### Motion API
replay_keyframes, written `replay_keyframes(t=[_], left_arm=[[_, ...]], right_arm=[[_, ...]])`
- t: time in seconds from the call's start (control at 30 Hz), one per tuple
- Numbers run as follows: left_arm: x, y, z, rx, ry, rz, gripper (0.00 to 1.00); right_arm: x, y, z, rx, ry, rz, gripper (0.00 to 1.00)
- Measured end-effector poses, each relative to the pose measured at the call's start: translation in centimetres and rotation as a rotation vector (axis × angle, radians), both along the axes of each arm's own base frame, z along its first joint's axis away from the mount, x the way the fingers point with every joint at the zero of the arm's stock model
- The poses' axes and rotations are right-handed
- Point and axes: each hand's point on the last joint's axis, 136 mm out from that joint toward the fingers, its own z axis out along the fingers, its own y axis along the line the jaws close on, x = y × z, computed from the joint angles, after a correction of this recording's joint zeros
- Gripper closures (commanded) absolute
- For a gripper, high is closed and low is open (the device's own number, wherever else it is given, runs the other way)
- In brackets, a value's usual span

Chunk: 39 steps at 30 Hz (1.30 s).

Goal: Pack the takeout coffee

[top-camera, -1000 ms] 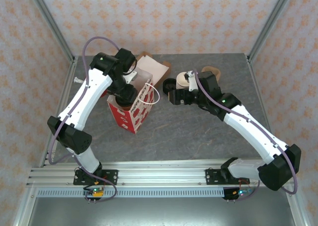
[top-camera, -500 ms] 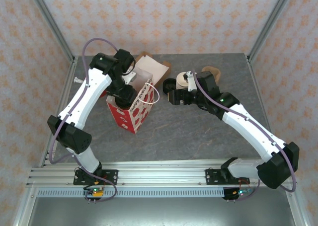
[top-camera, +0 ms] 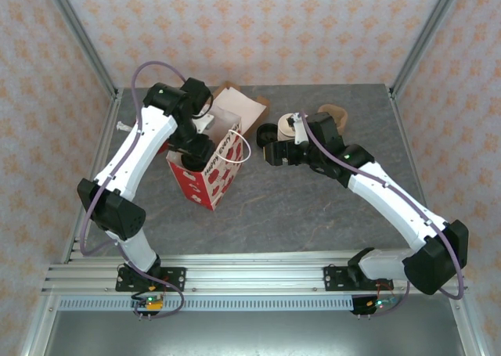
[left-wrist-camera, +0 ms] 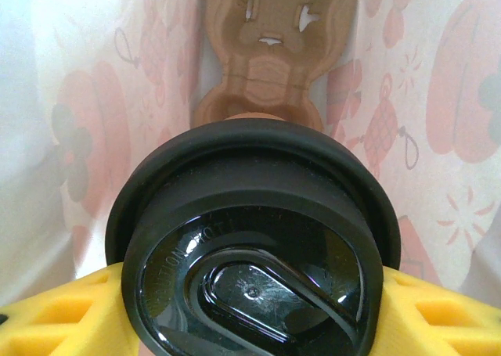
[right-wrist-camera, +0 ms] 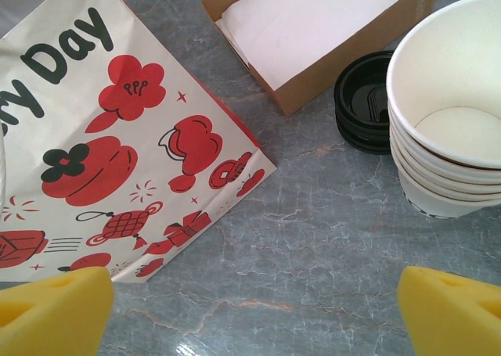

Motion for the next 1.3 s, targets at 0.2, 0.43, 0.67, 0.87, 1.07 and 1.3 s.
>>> replay_keyframes(t=[0.2, 0.43, 0.67, 0.87, 1.07, 1.3], left_arm=[[-0.1, 0.0, -0.4, 0.006, 0.015, 0.0, 0.52], [-0.2, 0.1, -1.0, 0.013, 0.034, 0.0, 0.52], [-0.4, 0.1, -1.8, 0.022, 0.058, 0.0, 0.52], [-0.3, 0.1, -2.5, 0.025, 0.066, 0.0, 0.52], [0.1, 0.0, -2.9, 0.022, 0.061, 0.001, 0.52], [0.5, -0.2, -3.1, 0.016, 0.052, 0.001, 0.53]], right_arm=[[0.0, 0.0, -0.1, -0.001, 0.002, 0.0, 0.06], [0.0, 0.0, -0.1, -0.001, 0.002, 0.0, 0.06], [0.0, 0.0, -0.1, -0.002, 0.002, 0.0, 0.06], [0.0, 0.0, -0.1, -0.002, 0.002, 0.0, 0.06], [0.0, 0.0, -0.1, -0.002, 0.002, 0.0, 0.06], [0.0, 0.0, -0.1, -0.002, 0.002, 0.0, 0.06]])
